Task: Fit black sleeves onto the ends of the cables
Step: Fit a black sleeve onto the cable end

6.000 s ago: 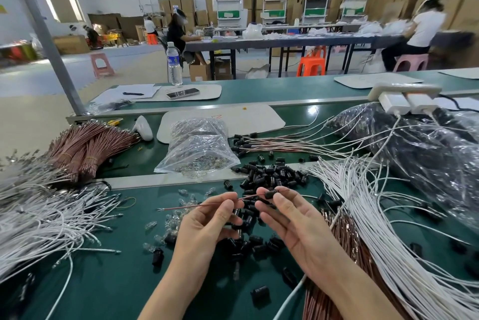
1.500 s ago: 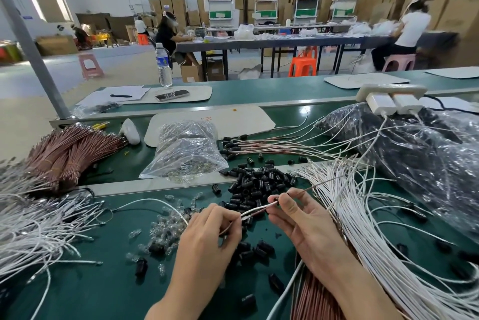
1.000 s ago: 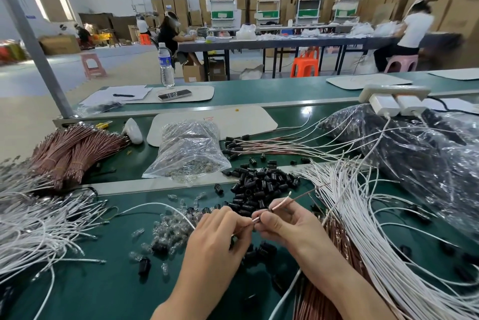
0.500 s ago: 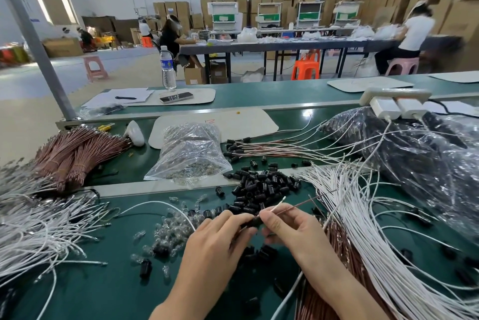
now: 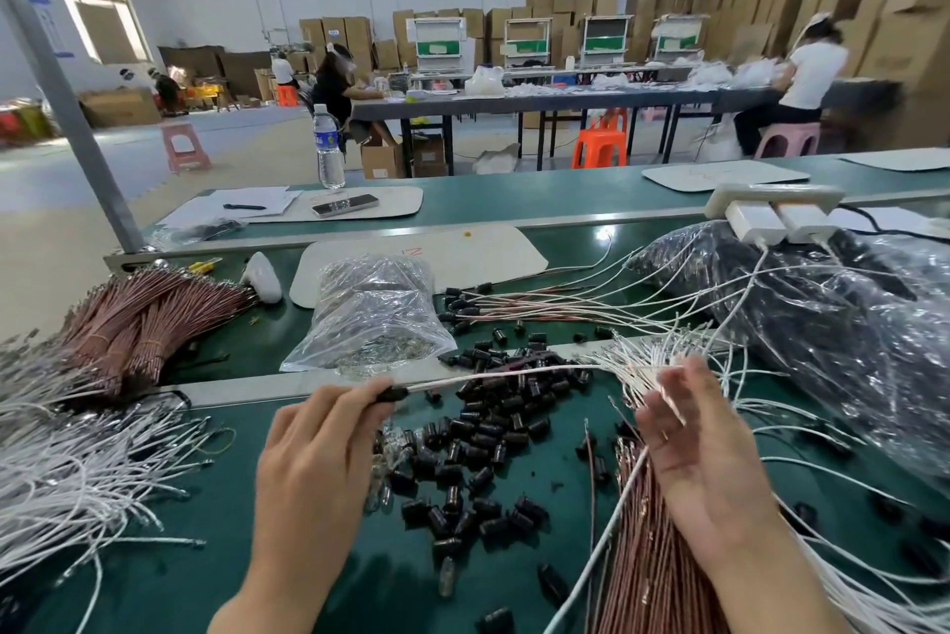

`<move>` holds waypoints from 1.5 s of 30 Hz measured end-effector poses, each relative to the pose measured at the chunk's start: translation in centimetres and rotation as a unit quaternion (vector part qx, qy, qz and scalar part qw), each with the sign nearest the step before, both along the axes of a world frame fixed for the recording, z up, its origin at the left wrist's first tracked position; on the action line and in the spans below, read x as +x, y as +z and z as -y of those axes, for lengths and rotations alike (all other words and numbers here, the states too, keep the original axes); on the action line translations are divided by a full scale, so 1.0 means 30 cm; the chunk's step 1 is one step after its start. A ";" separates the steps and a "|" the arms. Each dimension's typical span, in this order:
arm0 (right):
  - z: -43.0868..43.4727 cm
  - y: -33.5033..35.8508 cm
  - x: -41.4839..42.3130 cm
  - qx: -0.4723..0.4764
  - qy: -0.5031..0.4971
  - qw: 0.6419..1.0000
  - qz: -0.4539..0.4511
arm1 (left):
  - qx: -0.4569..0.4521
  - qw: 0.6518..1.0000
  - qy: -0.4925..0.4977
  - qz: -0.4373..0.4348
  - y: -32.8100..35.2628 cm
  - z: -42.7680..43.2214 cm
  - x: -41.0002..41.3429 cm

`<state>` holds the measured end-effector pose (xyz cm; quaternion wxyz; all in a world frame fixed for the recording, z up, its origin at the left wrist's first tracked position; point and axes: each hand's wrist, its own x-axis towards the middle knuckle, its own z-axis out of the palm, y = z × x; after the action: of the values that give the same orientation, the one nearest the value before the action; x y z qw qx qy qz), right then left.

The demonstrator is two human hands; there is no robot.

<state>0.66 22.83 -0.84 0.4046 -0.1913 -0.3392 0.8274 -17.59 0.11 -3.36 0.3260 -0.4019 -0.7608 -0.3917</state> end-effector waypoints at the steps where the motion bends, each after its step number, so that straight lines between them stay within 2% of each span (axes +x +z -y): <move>1: -0.010 -0.002 0.007 -0.013 -0.013 1.000 -0.007 | 0.010 1.000 0.008 0.010 -0.002 0.015 -0.011; 5: -0.039 -0.008 0.031 -0.059 -0.036 0.996 -0.056 | 0.050 0.994 -0.007 0.095 0.000 0.044 -0.023; 7: -0.034 -0.010 0.024 -0.045 -0.002 0.997 -0.061 | 0.059 0.990 -0.033 0.124 0.007 0.033 -0.005; 8: -0.021 -0.013 0.011 -0.015 0.027 0.999 -0.045 | 0.062 0.987 -0.051 0.138 0.009 0.023 0.006; 10: 0.020 -0.020 -0.025 0.094 0.071 0.992 0.047 | 0.056 0.981 -0.092 0.163 0.002 0.000 0.037; 13: 0.077 -0.033 -0.066 0.234 0.088 0.953 0.171 | 0.035 0.970 -0.124 0.208 -0.018 -0.035 0.076; 15: 0.088 -0.038 -0.071 0.287 0.036 0.937 0.194 | 0.048 0.962 -0.123 0.238 -0.023 -0.045 0.087; 18: 0.090 -0.031 -0.057 0.307 -0.118 0.928 0.173 | 0.152 0.928 -0.124 0.317 -0.017 -0.046 0.074; 21: 0.122 -0.039 -0.054 0.424 -0.207 0.866 0.166 | 0.217 0.888 -0.125 0.385 -0.009 -0.046 0.070; 23: 0.158 -0.060 -0.062 0.542 -0.167 0.808 0.162 | 0.192 0.888 -0.140 0.394 -0.010 -0.055 0.091; 24: 0.179 -0.069 -0.070 0.583 -0.119 0.786 0.169 | 0.160 0.899 -0.144 0.381 -0.016 -0.062 0.104; 25: 0.197 -0.075 -0.080 0.595 -0.051 0.779 0.191 | 0.117 0.916 -0.146 0.354 -0.023 -0.069 0.119; 27: 0.220 -0.079 -0.093 0.550 0.084 0.791 0.253 | 0.025 0.944 -0.158 0.289 -0.043 -0.082 0.146; 29: 0.217 -0.081 -0.100 0.465 0.135 0.838 0.251 | -0.040 0.951 -0.172 0.253 -0.052 -0.095 0.168; 32: 0.199 -0.066 -0.103 0.340 0.118 0.915 0.182 | -0.068 0.955 -0.175 0.230 -0.061 -0.099 0.173; 35: 0.176 -0.061 -0.107 0.242 0.070 0.956 0.152 | -0.063 0.958 -0.159 0.229 -0.065 -0.091 0.157; 39: 0.161 -0.061 -0.114 0.134 0.063 0.981 0.129 | -0.034 0.965 -0.147 0.216 -0.061 -0.091 0.146; 45: 0.184 -0.079 -0.143 0.104 0.139 0.977 0.126 | -0.003 0.961 -0.163 0.222 -0.065 -0.098 0.144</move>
<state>-3.64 17.30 -3.22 0.2578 -0.2018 -0.4948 0.8050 -13.27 3.06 -5.31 0.0796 -0.4242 -0.7396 -0.5164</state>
